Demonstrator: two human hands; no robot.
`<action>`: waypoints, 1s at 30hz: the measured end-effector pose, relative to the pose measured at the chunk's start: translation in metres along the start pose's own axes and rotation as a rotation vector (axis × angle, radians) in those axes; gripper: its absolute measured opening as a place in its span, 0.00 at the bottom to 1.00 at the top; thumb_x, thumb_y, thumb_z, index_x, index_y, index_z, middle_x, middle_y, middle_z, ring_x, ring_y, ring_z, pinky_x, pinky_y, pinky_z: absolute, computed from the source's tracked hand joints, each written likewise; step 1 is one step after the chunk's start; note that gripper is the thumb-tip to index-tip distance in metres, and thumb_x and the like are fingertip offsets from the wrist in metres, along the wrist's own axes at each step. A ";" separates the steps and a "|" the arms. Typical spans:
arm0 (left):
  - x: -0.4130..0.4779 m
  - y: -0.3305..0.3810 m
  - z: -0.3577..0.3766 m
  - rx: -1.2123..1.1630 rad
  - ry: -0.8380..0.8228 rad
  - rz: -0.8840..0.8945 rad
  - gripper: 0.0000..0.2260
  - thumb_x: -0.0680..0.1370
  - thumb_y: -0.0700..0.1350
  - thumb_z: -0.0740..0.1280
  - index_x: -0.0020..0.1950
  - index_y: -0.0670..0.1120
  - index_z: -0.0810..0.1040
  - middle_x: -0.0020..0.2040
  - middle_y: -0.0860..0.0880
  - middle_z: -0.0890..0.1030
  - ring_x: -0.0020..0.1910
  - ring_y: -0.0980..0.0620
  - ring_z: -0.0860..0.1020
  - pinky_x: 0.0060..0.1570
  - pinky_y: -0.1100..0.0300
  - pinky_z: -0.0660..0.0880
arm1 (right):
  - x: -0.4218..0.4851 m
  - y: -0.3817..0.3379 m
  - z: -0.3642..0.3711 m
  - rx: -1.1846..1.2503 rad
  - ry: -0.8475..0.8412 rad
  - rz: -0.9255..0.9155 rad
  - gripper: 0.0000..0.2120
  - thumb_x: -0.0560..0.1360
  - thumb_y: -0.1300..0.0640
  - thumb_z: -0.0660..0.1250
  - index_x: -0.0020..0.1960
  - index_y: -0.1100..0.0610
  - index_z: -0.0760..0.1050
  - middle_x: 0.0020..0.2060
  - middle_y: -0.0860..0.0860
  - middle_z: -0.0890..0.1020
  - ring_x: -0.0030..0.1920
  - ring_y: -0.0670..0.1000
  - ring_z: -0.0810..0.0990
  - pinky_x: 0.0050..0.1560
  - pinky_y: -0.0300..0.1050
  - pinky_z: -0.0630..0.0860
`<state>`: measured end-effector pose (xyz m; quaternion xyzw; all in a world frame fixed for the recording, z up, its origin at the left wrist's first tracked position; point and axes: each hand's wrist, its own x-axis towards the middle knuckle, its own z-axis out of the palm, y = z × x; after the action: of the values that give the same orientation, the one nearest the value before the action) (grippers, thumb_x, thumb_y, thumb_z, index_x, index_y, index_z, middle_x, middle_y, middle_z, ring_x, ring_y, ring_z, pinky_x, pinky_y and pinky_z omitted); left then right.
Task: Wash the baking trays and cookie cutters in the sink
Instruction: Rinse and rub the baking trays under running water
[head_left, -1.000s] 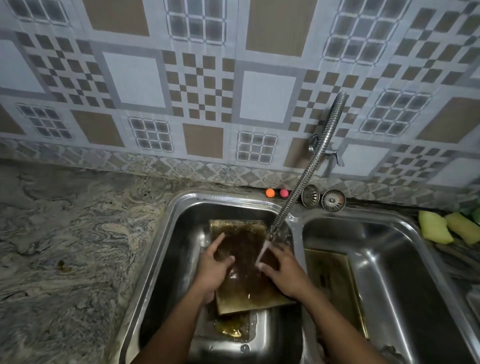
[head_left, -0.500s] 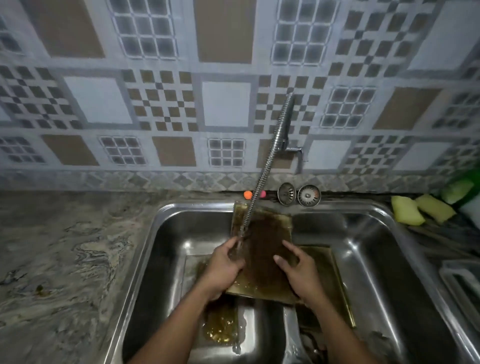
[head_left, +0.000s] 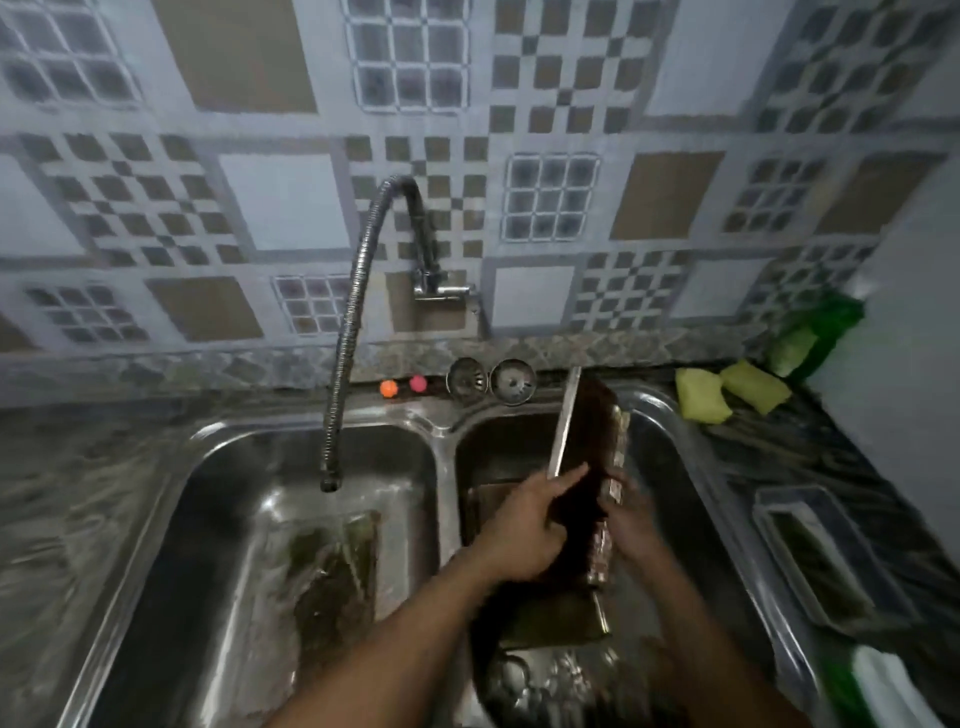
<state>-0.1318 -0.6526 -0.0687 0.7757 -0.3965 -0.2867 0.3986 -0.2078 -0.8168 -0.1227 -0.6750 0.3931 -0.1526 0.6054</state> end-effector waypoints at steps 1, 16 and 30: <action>0.007 -0.003 0.009 0.030 -0.024 0.003 0.35 0.74 0.34 0.62 0.78 0.58 0.62 0.73 0.47 0.68 0.72 0.52 0.68 0.74 0.59 0.63 | 0.010 0.002 -0.011 -0.020 0.007 0.006 0.19 0.73 0.76 0.64 0.55 0.55 0.75 0.48 0.52 0.82 0.49 0.52 0.82 0.41 0.32 0.77; 0.033 -0.122 0.096 0.066 0.118 -0.409 0.26 0.71 0.45 0.69 0.67 0.62 0.74 0.65 0.41 0.79 0.63 0.40 0.78 0.64 0.52 0.74 | 0.070 0.097 -0.047 -0.635 -0.170 -0.075 0.20 0.74 0.72 0.62 0.47 0.49 0.82 0.43 0.51 0.80 0.42 0.50 0.78 0.39 0.34 0.75; 0.035 -0.125 0.112 0.339 -0.169 -0.747 0.29 0.70 0.60 0.57 0.70 0.53 0.72 0.66 0.44 0.77 0.69 0.34 0.68 0.73 0.44 0.55 | 0.047 0.136 -0.019 -0.687 -0.303 -0.015 0.12 0.80 0.63 0.59 0.54 0.56 0.80 0.44 0.51 0.82 0.43 0.47 0.79 0.45 0.41 0.79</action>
<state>-0.1507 -0.6798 -0.2372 0.8946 -0.1605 -0.4048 0.0999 -0.2370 -0.8579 -0.2586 -0.8565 0.3225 0.0853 0.3939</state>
